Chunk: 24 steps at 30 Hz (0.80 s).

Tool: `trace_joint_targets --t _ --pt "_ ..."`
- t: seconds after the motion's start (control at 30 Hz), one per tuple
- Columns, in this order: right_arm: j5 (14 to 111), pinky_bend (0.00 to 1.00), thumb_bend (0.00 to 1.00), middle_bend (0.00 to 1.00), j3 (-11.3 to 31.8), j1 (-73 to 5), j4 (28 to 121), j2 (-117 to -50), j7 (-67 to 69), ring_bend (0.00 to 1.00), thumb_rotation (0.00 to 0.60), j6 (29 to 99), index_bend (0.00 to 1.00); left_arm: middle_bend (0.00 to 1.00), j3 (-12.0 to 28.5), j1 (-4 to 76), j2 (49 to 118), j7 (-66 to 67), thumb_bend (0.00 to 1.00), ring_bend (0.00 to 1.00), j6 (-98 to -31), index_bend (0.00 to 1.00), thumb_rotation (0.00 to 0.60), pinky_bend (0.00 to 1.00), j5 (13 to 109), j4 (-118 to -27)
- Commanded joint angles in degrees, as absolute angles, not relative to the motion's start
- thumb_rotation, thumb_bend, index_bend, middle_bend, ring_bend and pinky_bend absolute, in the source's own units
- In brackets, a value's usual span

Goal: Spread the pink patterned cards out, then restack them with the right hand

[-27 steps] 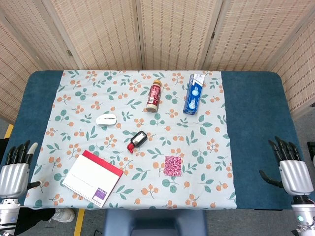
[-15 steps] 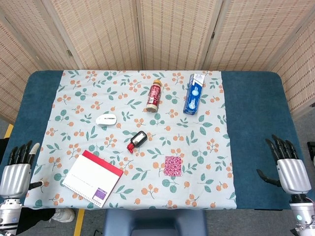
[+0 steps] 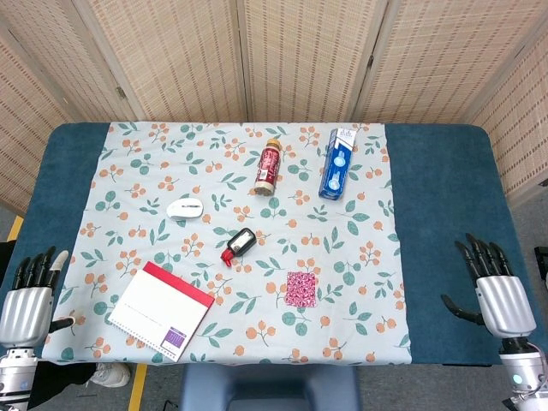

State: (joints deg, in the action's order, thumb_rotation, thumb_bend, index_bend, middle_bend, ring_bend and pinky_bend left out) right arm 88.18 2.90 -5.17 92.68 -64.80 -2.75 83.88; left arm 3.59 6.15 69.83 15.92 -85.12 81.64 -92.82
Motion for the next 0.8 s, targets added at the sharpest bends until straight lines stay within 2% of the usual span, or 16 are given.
trace_joint_targets --t 0.03,0.1,0.3,0.47,0.53,0.6,0.7,0.8 --pt "88.6 0.00 0.30 0.04 2.9 -5.6 92.6 -65.3 -2.8 0.00 0.461 83.7 0.00 0.00 3.6 6.2 69.8 15.8 0.09 0.00 -85.0 0.06 0.600 0.00 81.6 -92.8" --pt "88.8 0.00 0.30 0.06 3.1 -6.1 92.5 -66.2 -2.9 0.00 0.462 83.3 0.01 0.00 3.6 6.2 69.9 15.6 0.09 0.00 -84.9 0.06 0.600 0.00 81.5 -92.7" --pt "89.7 0.00 0.30 0.07 3.2 -11.1 94.9 -69.2 -2.5 0.00 0.460 76.2 0.06 0.00 3.2 6.0 70.1 14.5 0.09 0.00 -84.7 0.06 0.600 0.00 81.8 -92.0" --pt "88.6 0.00 0.30 0.07 3.8 -15.4 96.3 -72.7 -2.6 0.00 0.468 69.7 0.21 0.00 2.7 5.5 70.1 12.8 0.09 0.00 -84.5 0.07 0.600 0.00 81.5 -91.0" --pt "87.7 0.00 0.30 0.06 4.0 -17.0 96.8 -74.2 -2.0 0.00 0.427 67.2 0.24 0.00 2.5 5.2 70.0 12.2 0.09 0.00 -84.3 0.08 0.600 0.00 81.3 -90.8" --pt "87.3 0.00 0.30 0.06 3.9 -18.5 97.1 -75.0 -0.8 0.00 0.353 64.7 0.26 0.00 2.4 5.1 69.8 11.8 0.09 0.00 -84.3 0.08 0.600 0.00 81.1 -90.7" --pt "86.9 0.00 0.30 0.06 3.6 -21.0 96.4 -76.2 -1.2 0.00 0.310 60.9 0.26 0.00 2.3 4.7 69.6 11.2 0.09 0.00 -84.6 0.08 0.600 0.00 81.3 -90.6" --pt "86.0 0.00 0.30 0.06 3.7 -23.1 96.1 -77.4 -2.6 0.00 0.295 57.9 0.27 0.00 2.1 4.4 69.5 10.9 0.09 0.00 -84.9 0.08 0.600 0.00 81.5 -90.6"
